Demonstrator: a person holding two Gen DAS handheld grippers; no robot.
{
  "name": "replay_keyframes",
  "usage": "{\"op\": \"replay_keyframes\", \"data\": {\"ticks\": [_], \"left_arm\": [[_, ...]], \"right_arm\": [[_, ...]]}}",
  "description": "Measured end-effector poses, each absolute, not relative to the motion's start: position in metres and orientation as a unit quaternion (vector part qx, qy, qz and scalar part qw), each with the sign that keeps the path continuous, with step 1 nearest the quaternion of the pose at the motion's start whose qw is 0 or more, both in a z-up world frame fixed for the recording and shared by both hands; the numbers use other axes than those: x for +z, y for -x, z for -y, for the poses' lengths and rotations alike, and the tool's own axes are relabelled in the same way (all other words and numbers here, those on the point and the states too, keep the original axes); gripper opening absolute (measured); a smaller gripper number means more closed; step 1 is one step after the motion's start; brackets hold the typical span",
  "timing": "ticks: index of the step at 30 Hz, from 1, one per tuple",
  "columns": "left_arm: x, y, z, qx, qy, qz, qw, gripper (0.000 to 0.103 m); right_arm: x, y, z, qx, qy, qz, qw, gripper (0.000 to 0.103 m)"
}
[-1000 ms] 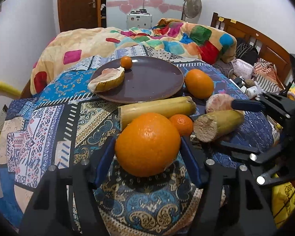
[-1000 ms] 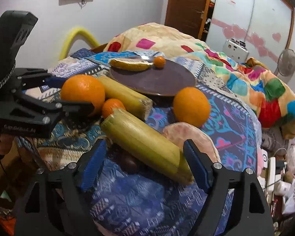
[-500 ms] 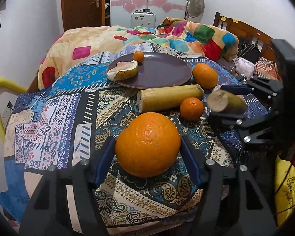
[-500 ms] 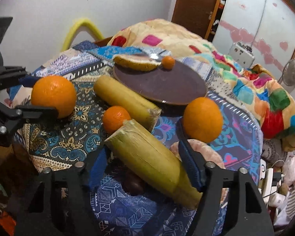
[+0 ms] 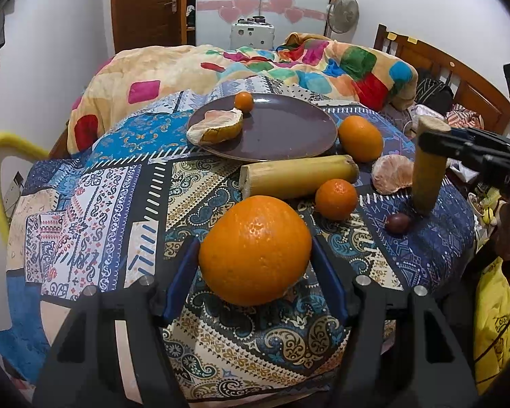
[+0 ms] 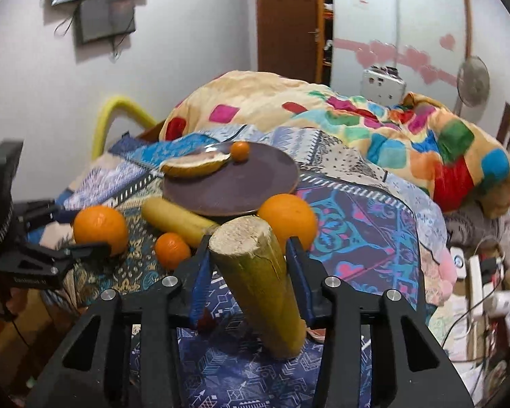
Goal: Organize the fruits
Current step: 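Lower the large orange and yellow cob onto the plate and open both tools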
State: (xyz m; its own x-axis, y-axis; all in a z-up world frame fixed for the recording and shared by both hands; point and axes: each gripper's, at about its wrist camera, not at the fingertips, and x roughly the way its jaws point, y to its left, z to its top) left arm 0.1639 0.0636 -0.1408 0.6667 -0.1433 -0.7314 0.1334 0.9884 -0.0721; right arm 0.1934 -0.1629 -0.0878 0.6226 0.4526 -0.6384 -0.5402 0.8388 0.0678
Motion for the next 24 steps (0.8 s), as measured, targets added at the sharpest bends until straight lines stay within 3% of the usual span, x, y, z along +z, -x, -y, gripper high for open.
{"op": "replay_keyframes", "data": {"ticks": [4,24], "left_arm": [[-0.139,-0.169,-0.065,-0.071,0.013,-0.401,0.913,0.066],[-0.081,-0.202,-0.065,-0.056,0.024,-0.333,0.941,0.065]], "right_arm": [[-0.079,-0.193,0.171,0.281,0.049,-0.329,0.900,0.034],[-0.038,-0.206,0.147,0.300,0.057,-0.267,0.914,0.034]]}}
